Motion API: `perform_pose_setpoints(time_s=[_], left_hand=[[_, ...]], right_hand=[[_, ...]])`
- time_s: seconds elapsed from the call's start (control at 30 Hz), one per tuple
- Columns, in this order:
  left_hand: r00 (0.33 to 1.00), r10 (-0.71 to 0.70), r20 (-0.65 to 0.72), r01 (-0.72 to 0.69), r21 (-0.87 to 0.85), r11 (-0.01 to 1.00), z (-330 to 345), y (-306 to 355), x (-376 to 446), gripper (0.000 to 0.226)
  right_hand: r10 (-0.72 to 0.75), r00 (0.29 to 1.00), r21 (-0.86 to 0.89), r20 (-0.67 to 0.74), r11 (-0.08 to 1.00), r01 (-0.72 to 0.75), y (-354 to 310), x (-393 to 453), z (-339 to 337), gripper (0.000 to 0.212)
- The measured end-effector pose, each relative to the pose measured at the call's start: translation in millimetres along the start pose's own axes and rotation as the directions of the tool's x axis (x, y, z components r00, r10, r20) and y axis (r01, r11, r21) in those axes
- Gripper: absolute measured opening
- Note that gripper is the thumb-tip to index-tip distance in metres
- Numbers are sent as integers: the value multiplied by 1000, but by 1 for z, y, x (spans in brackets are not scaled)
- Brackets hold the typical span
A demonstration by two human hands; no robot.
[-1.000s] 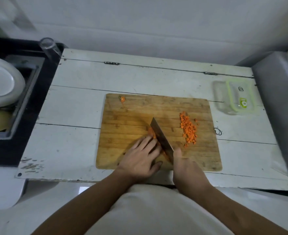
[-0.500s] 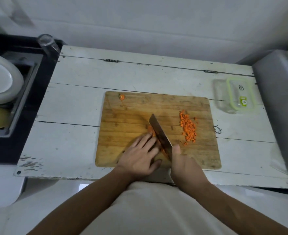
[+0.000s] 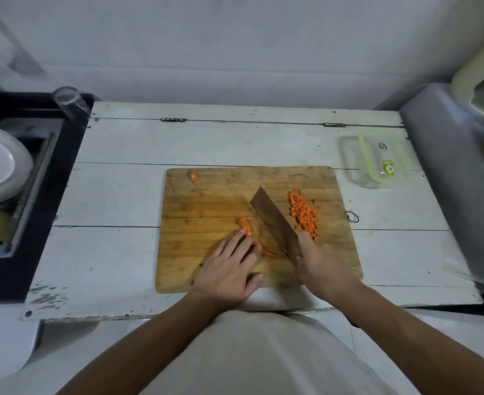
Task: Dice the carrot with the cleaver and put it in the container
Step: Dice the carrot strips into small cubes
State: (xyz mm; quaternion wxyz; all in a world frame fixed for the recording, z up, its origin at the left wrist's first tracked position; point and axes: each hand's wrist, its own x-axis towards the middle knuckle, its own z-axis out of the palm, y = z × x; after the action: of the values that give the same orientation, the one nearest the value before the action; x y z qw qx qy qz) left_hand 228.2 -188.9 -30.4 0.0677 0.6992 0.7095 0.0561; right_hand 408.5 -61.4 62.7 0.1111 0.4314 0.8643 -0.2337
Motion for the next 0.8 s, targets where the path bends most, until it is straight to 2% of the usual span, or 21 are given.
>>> perform_pose_setpoints(time_s=[0.2, 0.37, 0.53, 0.6, 0.7, 0.8], left_hand=[[998, -6, 57, 7, -24, 1000, -3, 1, -1, 58], [999, -45, 31, 45, -14, 999, -5, 7, -1, 52], [998, -55, 36, 57, -60, 997, -8, 8, 0, 37], [999, -42, 24, 43, -80, 996, -13, 3, -3, 34], [999, -31, -12, 30, -91, 995, -19, -11, -9, 33], [993, -23, -116, 6, -151, 989, -23, -12, -6, 34]], right_hand=[[24, 1000, -115, -8, 993, -25, 11, -33, 12, 23], [-4, 1000, -169, -14, 986, 1, -3, -34, 19, 31], [26, 999, -44, 19, 999, -25, 11, -18, 9, 29], [25, 999, 84, 27, 996, -27, 17, -27, 4, 21], [63, 994, 232, -87, 972, -42, 21, -35, -3, 15], [107, 973, 236, -205, 970, -57, 26, -27, -9, 18]])
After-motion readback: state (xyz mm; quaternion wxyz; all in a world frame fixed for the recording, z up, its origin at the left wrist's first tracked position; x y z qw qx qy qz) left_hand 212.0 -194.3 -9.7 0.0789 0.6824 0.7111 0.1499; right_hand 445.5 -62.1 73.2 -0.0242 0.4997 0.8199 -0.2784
